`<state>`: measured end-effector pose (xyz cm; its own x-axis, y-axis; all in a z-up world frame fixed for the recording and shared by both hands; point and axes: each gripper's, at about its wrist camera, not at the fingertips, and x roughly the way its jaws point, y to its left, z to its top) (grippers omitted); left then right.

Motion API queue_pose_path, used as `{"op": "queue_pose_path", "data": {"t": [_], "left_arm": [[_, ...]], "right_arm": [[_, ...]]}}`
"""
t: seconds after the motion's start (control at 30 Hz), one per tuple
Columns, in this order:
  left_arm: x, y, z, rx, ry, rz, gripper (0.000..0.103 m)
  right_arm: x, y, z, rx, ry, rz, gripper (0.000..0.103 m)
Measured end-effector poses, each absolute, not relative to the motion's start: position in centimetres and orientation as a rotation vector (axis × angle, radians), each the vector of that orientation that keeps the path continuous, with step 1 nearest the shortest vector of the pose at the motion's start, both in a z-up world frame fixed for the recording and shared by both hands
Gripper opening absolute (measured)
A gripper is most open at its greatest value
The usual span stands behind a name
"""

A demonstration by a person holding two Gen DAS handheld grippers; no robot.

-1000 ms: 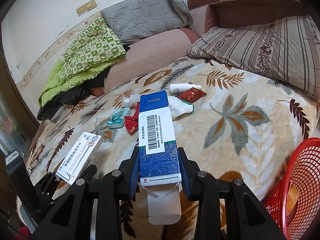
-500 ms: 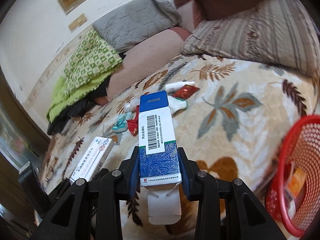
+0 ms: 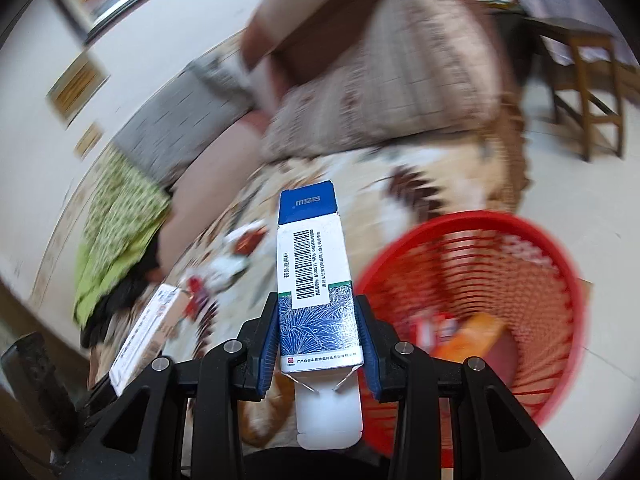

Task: Collect trash
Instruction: 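Carry both boxes over the red wastebasket and open both tools to drop them, then grasp the red bag with the left tool while the right tool grasps the white glove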

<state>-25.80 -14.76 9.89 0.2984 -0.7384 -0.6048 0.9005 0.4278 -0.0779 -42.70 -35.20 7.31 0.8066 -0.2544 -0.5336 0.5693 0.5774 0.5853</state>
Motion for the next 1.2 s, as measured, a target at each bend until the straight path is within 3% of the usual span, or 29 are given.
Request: {"op": "queue_pose_path", "data": {"t": [0.27,0.33,0.43,0.7,1.2], "left_arm": [[-30.0,-23.4,9.9,0.303,0.737,-1.284,0.050],[-30.8,-25.2,9.4,0.321,0.763,-1.308,0.053],[-31.2,-26.4,9.2,0.346,0.768,-1.315,0.063],[-27.9,-22.0,9.3,0.281,0.789,-1.235,0.067],[-17.4,-9.6,7.7,0.164,0.817,-0.920,0.069]], "right_arm": [[-47.5,-39.2,6.3,0.890,0.400,-0.638,0.041],[-47.6,-39.6,5.7,0.887,0.424,-0.665,0.058],[-48.3,-40.0,5.3,0.897,0.422,-0.698,0.062],[-46.2,-38.7,6.0,0.860,0.434,-0.631,0.062],[-35.1,-31.5,8.0,0.684,0.590,-0.356,0.065]]}}
